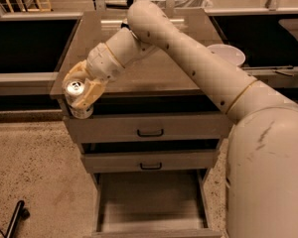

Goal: Pick 7up can from bottom drawer and place on counter

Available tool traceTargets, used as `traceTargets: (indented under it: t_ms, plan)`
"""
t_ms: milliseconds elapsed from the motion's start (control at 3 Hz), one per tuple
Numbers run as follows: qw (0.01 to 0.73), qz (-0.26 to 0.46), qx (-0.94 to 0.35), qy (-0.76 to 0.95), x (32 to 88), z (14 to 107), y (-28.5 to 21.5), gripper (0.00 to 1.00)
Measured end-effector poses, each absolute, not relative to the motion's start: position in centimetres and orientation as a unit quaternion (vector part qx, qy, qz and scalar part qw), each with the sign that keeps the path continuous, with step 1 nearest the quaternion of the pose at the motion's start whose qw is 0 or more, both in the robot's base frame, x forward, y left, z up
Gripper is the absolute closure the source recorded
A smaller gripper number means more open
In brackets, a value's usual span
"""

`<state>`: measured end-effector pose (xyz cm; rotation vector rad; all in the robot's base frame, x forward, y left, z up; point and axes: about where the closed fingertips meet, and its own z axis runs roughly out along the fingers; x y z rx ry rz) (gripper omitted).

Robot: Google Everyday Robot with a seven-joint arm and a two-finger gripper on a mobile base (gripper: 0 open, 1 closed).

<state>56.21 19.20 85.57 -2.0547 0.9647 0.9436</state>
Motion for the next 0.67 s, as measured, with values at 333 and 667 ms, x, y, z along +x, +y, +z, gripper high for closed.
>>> traceTargets:
  t_ms: [333, 667]
  plan:
    - [0.326, 0.373, -0.806, 0.325, 55.8, 87.2, 21.1, 1.0]
    - [0.311, 0.392, -0.829, 0.249, 53.7, 91.9, 24.2, 1.0]
